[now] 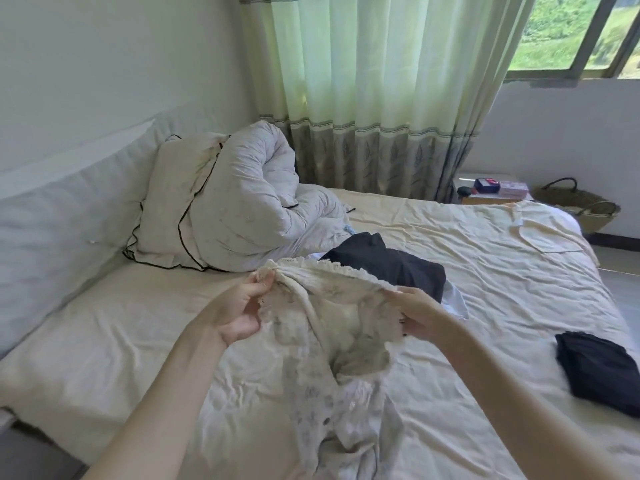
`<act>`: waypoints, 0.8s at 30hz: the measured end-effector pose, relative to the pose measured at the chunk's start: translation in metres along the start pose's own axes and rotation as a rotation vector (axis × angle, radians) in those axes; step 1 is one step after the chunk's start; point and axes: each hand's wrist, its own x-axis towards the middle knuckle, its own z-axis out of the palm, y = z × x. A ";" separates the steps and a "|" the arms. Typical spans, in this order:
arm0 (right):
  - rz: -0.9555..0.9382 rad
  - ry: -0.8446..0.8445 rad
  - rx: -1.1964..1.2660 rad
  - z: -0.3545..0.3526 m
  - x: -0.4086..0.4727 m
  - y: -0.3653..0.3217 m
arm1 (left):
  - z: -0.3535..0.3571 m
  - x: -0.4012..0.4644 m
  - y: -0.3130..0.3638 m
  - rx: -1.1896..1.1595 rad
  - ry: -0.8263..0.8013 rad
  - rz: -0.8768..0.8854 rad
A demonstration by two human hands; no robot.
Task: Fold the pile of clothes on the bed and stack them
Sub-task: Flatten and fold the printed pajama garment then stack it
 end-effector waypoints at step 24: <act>-0.571 -0.110 -1.309 0.011 -0.026 -0.037 | -0.042 -0.038 0.017 1.412 0.150 0.011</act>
